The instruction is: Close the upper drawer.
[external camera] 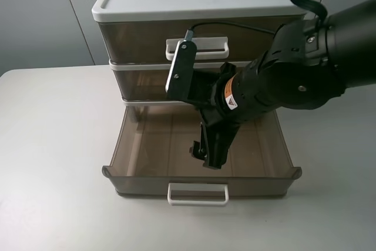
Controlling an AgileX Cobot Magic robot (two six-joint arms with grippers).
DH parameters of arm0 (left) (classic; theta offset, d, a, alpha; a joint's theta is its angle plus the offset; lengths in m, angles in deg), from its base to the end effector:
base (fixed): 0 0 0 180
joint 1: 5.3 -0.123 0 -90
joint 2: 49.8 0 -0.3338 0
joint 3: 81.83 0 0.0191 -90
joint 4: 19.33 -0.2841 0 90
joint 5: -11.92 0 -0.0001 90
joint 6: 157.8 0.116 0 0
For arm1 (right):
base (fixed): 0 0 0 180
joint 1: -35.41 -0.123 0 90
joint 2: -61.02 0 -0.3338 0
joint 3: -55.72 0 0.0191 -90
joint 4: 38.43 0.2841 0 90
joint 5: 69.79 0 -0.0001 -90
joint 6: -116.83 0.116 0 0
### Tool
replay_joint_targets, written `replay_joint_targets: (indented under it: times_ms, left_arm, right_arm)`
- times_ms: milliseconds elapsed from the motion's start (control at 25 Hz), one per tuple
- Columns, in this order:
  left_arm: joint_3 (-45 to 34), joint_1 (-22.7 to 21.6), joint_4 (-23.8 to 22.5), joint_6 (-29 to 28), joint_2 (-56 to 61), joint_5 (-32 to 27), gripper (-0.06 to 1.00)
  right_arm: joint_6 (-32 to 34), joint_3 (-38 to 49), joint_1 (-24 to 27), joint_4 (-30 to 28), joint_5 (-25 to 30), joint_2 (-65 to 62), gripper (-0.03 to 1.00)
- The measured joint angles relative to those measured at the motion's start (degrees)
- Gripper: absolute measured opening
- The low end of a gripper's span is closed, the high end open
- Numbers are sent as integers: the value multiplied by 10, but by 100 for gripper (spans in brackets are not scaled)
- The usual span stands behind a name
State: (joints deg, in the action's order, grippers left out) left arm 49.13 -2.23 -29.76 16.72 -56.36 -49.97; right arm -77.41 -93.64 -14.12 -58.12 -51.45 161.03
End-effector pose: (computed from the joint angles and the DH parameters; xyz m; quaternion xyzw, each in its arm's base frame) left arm -0.0051 0.0188 0.2852 -0.0229 0.8510 0.0520 0.5220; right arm 0.2347 0.2560 0.1833 -0.6221 0.7311 -0.0109 0.2799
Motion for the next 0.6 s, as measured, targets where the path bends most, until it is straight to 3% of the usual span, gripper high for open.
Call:
replay_joint_targets:
  times_ms: [160,280,400,600]
  left_arm:
    - [0,0,0,0,0,0,74]
    - [0,0,0,0,0,0,74]
    - [0,0,0,0,0,0,74]
    - [0,0,0,0,0,0,74]
  right_arm:
    - [43,0,-1,-51,-6,2,70]
    - [45,-10,-5,-31,25,1,70]
    - [-3,-30,-18,53,86,-26,70]
    - [-77,-52,-31,279,213,-108,70]
